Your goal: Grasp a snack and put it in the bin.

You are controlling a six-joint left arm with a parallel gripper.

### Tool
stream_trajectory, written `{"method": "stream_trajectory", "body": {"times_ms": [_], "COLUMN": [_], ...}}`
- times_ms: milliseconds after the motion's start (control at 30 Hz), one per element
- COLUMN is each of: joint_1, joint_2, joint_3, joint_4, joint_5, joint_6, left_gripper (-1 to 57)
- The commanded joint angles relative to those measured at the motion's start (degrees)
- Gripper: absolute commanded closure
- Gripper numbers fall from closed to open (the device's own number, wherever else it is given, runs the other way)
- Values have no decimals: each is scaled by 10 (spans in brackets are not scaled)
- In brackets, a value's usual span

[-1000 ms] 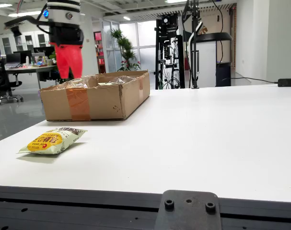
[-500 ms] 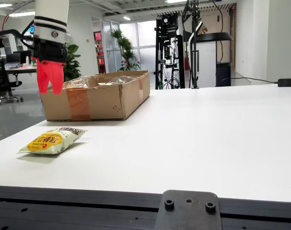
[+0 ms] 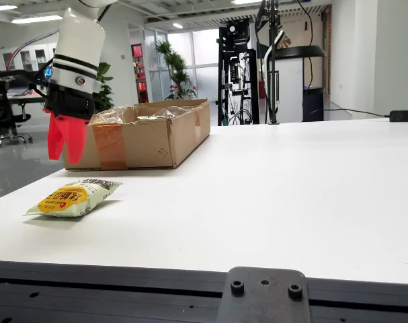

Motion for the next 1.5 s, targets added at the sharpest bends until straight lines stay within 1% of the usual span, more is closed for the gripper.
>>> {"method": "stream_trajectory", "body": {"times_ms": [33, 333, 800, 1167, 1433, 1500], "joint_1": [4, 15, 37, 32, 17, 13], "joint_2": [23, 81, 91, 116, 169, 183], "joint_3": [-18, -69, -71, -74, -131, -149], "joint_4": [1, -1, -9, -21, -23, -21], "joint_5": [-1, -2, -2, -8, -9, -10], "joint_6": [0, 0, 0, 0, 0, 0], "left_gripper": [116, 115, 114, 115, 118, 134]}}
